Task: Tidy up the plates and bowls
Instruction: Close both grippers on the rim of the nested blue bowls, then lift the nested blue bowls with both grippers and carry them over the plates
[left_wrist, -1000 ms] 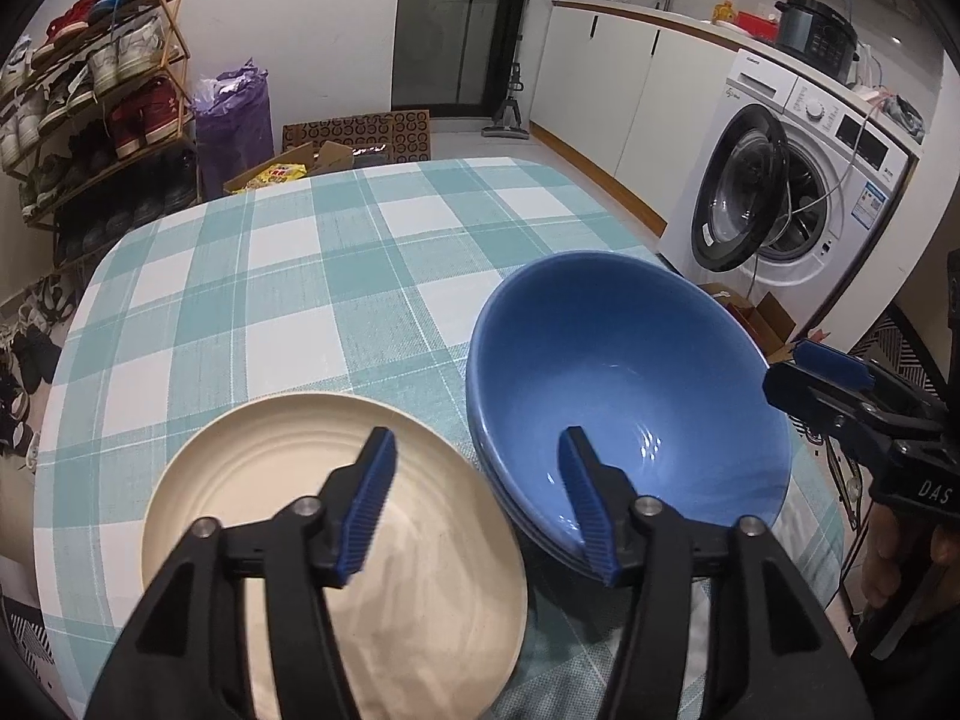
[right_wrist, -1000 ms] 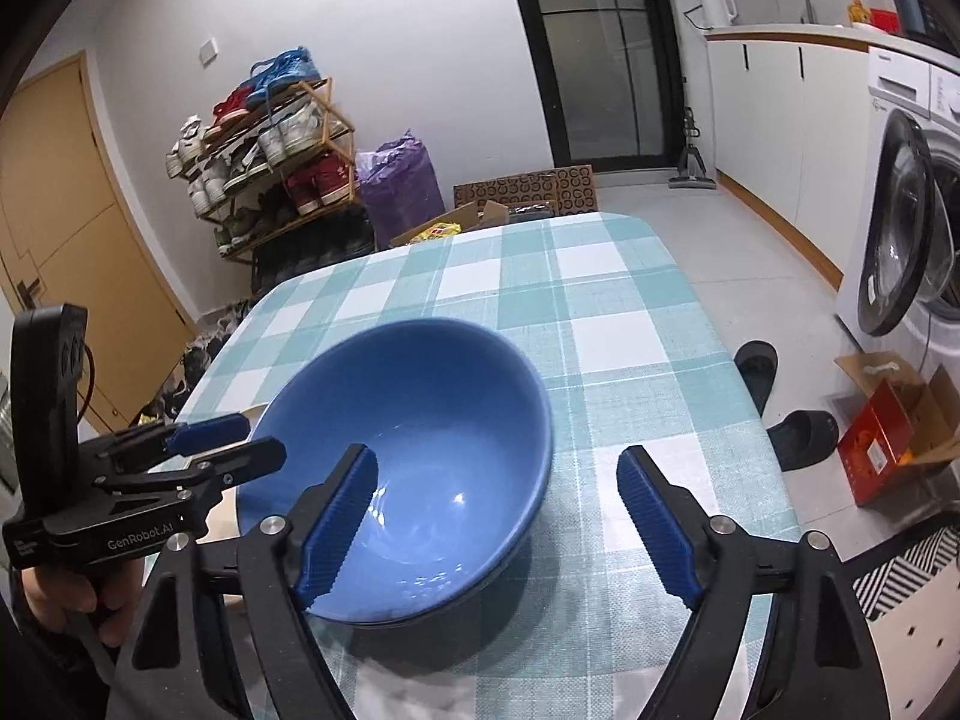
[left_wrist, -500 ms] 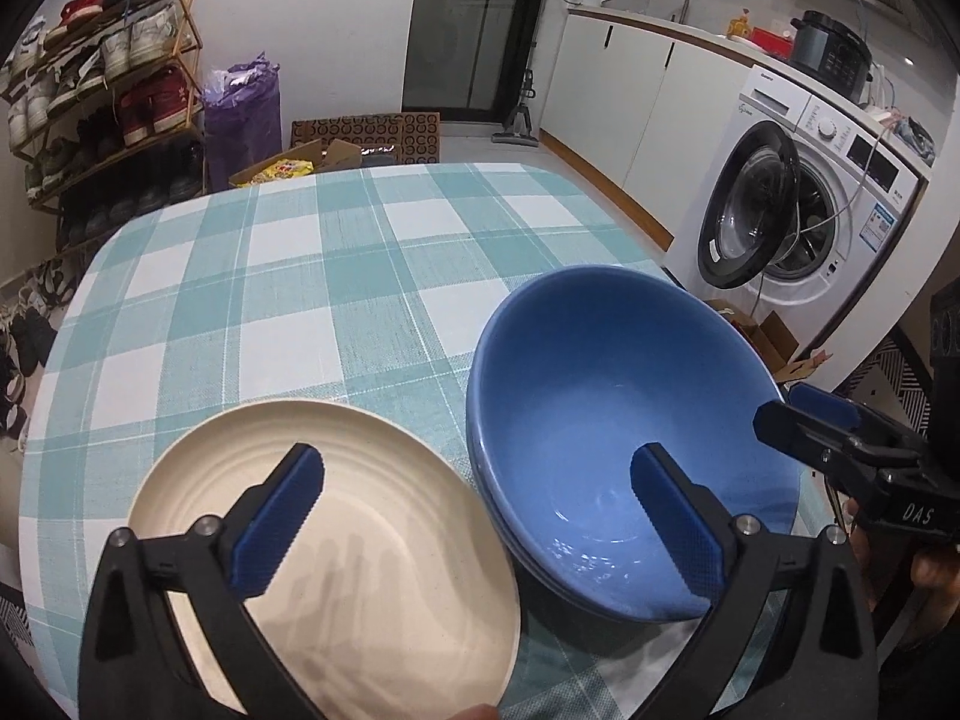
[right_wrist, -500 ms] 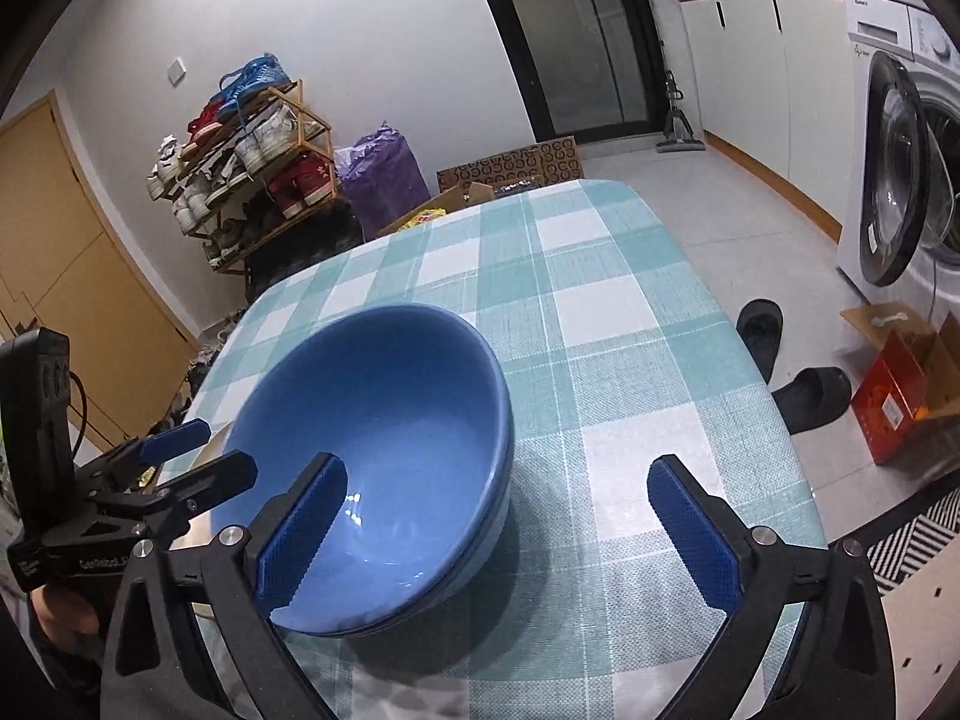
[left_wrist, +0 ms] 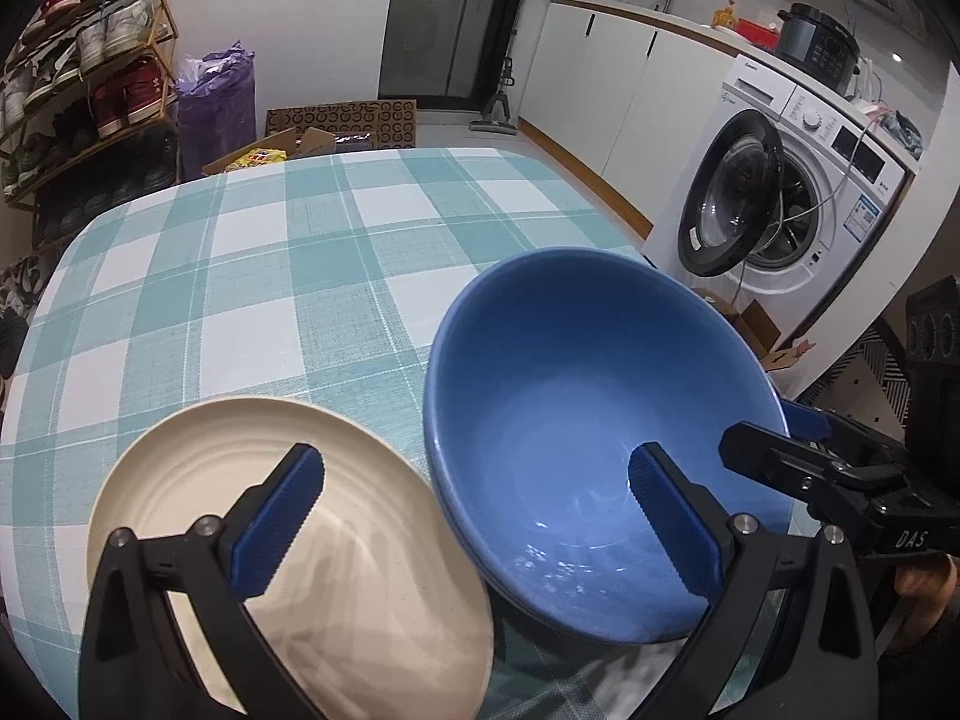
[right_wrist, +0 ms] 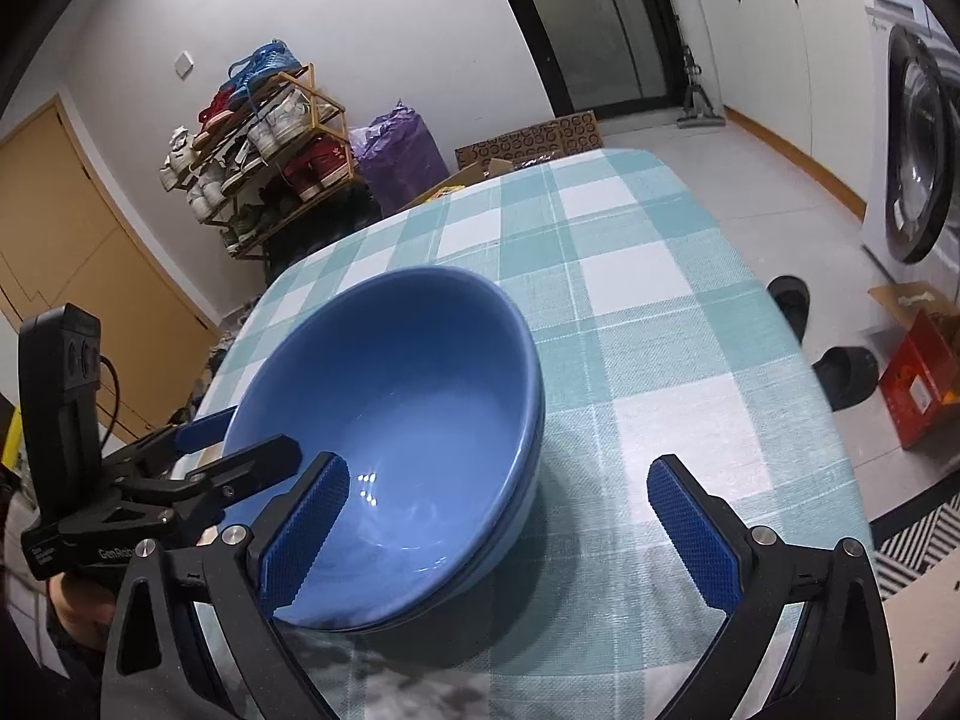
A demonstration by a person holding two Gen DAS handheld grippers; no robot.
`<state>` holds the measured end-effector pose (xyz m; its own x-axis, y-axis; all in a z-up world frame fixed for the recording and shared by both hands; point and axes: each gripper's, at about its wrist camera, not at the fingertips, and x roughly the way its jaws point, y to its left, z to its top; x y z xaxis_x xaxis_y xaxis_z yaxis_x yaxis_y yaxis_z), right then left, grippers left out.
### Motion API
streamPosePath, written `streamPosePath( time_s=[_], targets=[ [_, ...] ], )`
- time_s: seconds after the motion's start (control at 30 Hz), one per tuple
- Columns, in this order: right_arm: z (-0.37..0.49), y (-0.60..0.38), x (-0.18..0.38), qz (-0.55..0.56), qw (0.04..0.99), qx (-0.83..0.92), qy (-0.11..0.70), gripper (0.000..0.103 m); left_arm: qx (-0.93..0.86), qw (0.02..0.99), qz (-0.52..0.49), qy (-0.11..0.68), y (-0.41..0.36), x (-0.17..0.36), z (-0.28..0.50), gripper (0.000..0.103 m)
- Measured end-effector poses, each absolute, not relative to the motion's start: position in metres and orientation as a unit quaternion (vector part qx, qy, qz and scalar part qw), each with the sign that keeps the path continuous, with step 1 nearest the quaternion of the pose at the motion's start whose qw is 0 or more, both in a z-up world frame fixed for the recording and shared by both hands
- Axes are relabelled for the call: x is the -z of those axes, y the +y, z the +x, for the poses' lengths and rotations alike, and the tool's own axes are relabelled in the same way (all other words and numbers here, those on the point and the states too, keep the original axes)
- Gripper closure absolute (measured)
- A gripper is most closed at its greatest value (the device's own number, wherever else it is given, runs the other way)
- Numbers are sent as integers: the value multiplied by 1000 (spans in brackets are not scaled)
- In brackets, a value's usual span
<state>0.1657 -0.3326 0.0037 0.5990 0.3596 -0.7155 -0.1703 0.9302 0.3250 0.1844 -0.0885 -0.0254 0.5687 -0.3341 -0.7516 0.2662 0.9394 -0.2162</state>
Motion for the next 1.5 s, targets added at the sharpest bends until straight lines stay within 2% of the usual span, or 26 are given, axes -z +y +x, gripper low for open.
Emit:
streamPosePath(
  time_s=[0.17,0.3,0.53,0.6,0.67,0.73,0.8,0.93,1.17,1.5],
  targets=[
    [166,-334,-3,115,886,-150,423,3,181,884,-36,430,-92,24,184,2],
    [165,-331,-2,112,883,-155,429,13,181,885,-35,428,-93,23,183,3],
    [165,-328,2,114,875,-164,440,15,188,884,-25,428,-97,21,180,12],
    [166,-326,3,113,875,-168,440,15,194,882,-20,428,-98,21,179,19],
    [165,-326,3,111,876,-169,438,15,196,881,-13,429,-101,22,177,21],
    [165,-324,3,107,877,-170,437,19,198,882,-8,427,-102,22,175,22],
    [164,-322,3,104,877,-171,437,20,204,881,-6,427,-104,21,174,30],
    [163,-320,4,99,876,-176,437,25,201,882,1,425,-105,22,173,33],
    [162,-317,4,97,874,-184,438,31,193,883,-5,427,-99,22,173,47],
    [161,-319,5,95,875,-170,443,47,183,885,-4,429,-99,23,172,51]
  ],
)
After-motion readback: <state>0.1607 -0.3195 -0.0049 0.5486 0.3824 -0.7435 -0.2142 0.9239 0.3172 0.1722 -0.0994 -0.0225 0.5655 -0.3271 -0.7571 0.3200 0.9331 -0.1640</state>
